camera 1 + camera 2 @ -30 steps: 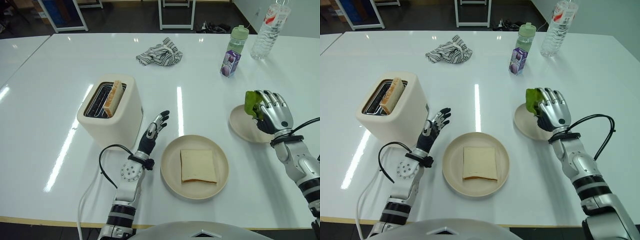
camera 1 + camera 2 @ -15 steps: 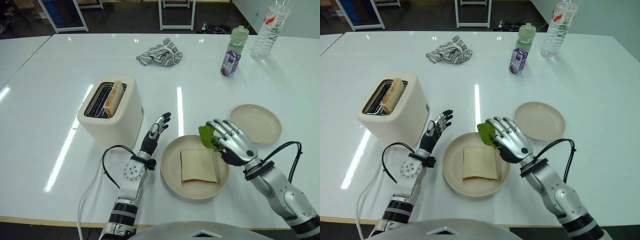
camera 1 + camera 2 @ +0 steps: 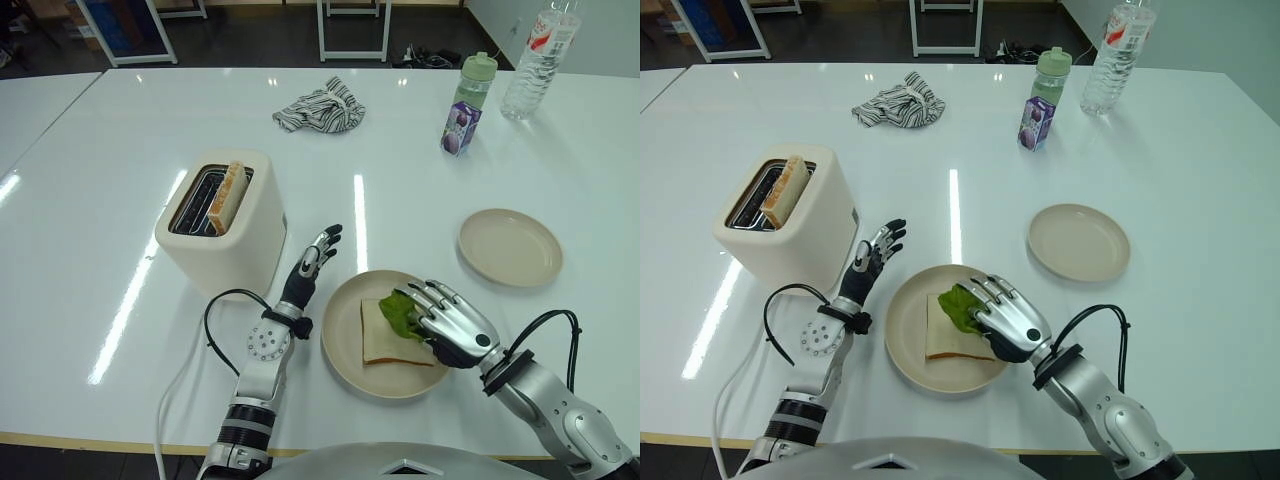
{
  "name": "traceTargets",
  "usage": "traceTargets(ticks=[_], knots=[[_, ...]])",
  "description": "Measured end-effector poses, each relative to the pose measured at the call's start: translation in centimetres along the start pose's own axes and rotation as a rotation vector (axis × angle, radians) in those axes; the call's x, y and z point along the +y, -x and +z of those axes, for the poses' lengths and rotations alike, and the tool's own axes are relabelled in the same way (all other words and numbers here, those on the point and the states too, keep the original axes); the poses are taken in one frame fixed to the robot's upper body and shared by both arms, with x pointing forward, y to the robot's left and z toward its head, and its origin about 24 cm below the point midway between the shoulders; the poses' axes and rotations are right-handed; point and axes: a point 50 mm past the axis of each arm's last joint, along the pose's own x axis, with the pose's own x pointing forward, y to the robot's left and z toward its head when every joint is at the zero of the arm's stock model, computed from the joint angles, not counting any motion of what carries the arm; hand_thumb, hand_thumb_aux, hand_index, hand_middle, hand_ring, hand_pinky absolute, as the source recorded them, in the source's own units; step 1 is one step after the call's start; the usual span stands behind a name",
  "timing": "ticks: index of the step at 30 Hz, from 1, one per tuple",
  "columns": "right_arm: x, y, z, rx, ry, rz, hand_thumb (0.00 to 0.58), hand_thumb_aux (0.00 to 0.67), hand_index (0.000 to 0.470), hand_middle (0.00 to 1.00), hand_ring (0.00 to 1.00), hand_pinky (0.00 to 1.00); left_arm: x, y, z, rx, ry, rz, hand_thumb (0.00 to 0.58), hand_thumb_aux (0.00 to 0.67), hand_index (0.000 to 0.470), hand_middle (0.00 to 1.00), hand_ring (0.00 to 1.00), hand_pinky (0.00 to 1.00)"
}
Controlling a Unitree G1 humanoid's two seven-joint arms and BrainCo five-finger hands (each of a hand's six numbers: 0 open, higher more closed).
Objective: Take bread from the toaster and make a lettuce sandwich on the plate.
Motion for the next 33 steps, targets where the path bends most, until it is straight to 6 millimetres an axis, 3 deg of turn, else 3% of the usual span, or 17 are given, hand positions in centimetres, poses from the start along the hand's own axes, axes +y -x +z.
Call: traceTargets(ticks=[6,10,12,15,27,33], knots=[[0.0,0.0,-0.8,0.028,0.050,0.005,0.578,0.633,0.444,0.00,0.00,0.00,-0.1,0.0,0.0,0.003,0.001,-0.004,0.000,0.000,0.000,0.00,0.00,0.00],[-0.4,-0.2,-1.3,0.044,0.073,-0.009,0.552,0.523,0.367,0.00,0.00,0.00,-0.3,0.0,-0.1,0.006,0.000,-0.011,0.000,0.000,0.000,0.00,0.00,0.00],[-0.3,-0.3,-1.2,0.039,0.077,-0.006,0.506,0.431,0.302,0.00,0.00,0.00,-0.2,0.0,-0.1,0.007,-0.001,-0.012,0.000,0.000,0.000,0.00,0.00,0.00],[-0.3,-0.3,-1.0,0.035,0.075,-0.004,0.458,0.363,0.254,0.00,0.00,0.00,-0.2,0.0,-0.1,0.009,-0.001,-0.012,0.000,0.000,0.000,0.00,0.00,0.00],[-0.9,-0.1,-0.5,0.009,0.034,-0.012,0.441,0.342,0.240,0.00,0.00,0.00,-0.1,0.0,-0.2,0.016,-0.004,-0.013,0.000,0.000,0.000,0.00,0.00,0.00],[-3.6,0.7,-3.1,0.104,0.050,-0.110,0.438,0.339,0.238,0.00,0.00,0.00,-0.1,0.1,-0.3,0.018,-0.006,-0.013,0.000,0.000,0.000,0.00,0.00,0.00]])
